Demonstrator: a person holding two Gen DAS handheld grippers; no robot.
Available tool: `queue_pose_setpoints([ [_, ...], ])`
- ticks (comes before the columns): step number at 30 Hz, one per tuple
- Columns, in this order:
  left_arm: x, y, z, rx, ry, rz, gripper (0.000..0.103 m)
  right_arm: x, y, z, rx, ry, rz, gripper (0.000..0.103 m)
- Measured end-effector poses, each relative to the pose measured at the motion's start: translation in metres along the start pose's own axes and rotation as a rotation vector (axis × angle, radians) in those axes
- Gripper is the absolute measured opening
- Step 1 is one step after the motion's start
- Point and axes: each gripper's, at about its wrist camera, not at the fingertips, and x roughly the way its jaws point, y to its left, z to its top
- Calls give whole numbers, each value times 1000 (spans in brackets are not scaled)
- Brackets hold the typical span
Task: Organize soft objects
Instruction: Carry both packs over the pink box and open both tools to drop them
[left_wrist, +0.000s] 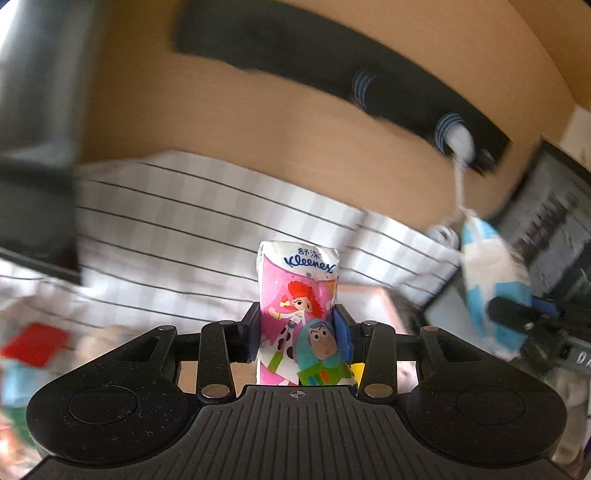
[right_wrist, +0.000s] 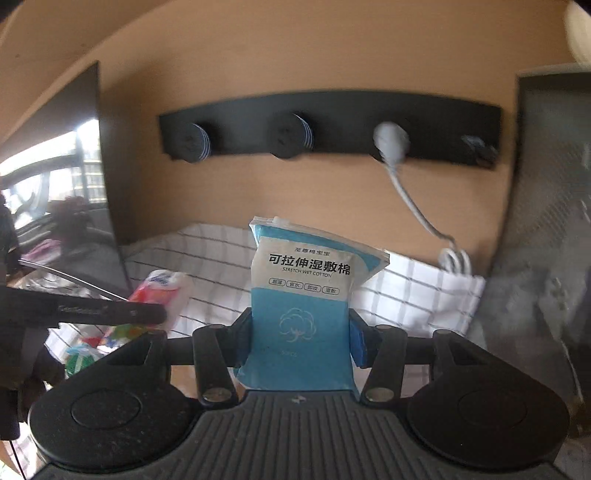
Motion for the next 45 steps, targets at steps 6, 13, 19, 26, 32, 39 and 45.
queue_pose_setpoints([
  [6, 70, -36, -7, -29, 71, -113, 44, 3, -25, -22, 62, 42, -48, 50],
  [13, 158, -56, -15, -139, 206, -228, 50, 19, -29, -67, 26, 182, -127, 50],
  [19, 180, -53, -25, -168, 271, -158, 49, 28, -38, -84, 32, 225, -154, 50],
  [26, 120, -44, -7, -181, 107, -236, 48, 41, -44, -61, 96, 119, -156, 50],
  [32, 43, -12, -29, -132, 18, -139, 48, 79, -39, -28, 193, 48, -63, 50],
  [39, -31, 62, -95, -242, 6, 11, 48, 193, -59, -34, 375, 259, -4, 48],
  [45, -85, 135, -153, -364, 9, 196, 48, 204, -51, -52, 329, 270, -19, 50],
])
